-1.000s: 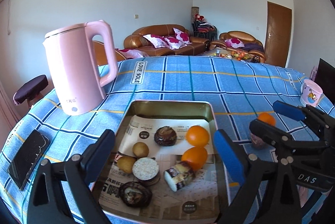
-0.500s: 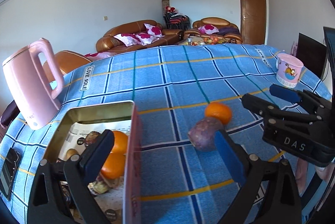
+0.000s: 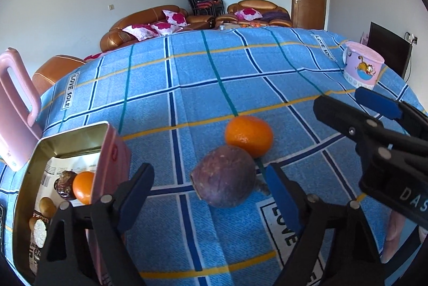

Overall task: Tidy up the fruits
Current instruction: 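Move both grippers from the tin to the fruits on the cloth, then grasp the dark purple round fruit with the left gripper while the right grasps an orange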

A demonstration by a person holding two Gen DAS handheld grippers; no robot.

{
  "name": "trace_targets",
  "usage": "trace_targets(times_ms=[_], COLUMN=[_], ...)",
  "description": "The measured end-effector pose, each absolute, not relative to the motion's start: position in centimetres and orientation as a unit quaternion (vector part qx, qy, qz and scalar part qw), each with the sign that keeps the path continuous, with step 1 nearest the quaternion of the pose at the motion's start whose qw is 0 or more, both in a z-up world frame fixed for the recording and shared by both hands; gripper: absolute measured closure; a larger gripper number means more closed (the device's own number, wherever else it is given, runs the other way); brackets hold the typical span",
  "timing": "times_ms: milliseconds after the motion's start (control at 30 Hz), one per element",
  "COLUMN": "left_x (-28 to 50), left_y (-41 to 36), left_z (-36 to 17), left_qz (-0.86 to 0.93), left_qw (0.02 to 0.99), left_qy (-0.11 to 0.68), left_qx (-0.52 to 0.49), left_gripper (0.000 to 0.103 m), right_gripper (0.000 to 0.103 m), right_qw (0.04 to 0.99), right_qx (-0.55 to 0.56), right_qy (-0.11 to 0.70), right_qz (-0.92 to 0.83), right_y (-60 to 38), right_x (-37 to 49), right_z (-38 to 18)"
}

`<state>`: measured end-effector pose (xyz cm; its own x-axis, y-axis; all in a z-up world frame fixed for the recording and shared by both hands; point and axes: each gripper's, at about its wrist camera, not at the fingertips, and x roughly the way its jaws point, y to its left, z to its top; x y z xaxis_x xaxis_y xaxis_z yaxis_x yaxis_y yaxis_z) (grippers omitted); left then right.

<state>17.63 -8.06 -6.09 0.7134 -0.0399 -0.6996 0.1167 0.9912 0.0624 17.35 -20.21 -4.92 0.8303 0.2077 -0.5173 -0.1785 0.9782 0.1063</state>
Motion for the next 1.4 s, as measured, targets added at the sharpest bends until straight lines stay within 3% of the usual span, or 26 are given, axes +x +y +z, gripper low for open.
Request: trace_targets(times_ms=[133, 467, 1100, 1300, 1367, 1400], left_x=[18.0, 16.3, 16.2, 16.2, 16.0, 15.9], left_y=[-7.9, -5.6, -1.4, -1.7, -1.8, -1.9], left_z=[-6.3, -5.0, -4.9, -4.8, -4.8, -4.7], left_qz=[-0.078, -0.034, 0.009, 0.012, 0.014, 0.015], left_qw=[0.92, 0.941, 0.944, 0.944, 0.946, 0.947], left_qy=[0.384, 0.335, 0.325, 0.325, 0.322, 0.319], left_qx=[0.03, 0.014, -0.054, -0.048, -0.045, -0.042], left_gripper=[0.048, 0.048, 0.049, 0.049, 0.049, 0.049], right_gripper=[0.024, 0.024, 0.025, 0.046, 0.058, 0.058], right_qw=[0.955, 0.95, 0.9, 0.88, 0.875, 0.876], right_qx=[0.022, 0.027, 0.013, 0.039, 0.044, 0.041], right_qy=[0.277, 0.286, 0.389, 0.403, 0.404, 0.402], right_qz=[0.103, 0.118, 0.197, 0.248, 0.264, 0.263], right_y=[-19.9, -19.0, -14.2, -13.9, -13.7, -13.6], right_x=[17.4, 18.9, 22.5, 22.7, 22.6, 22.4], right_z=[-5.0, -5.3, -7.9, -8.4, -8.4, -8.4])
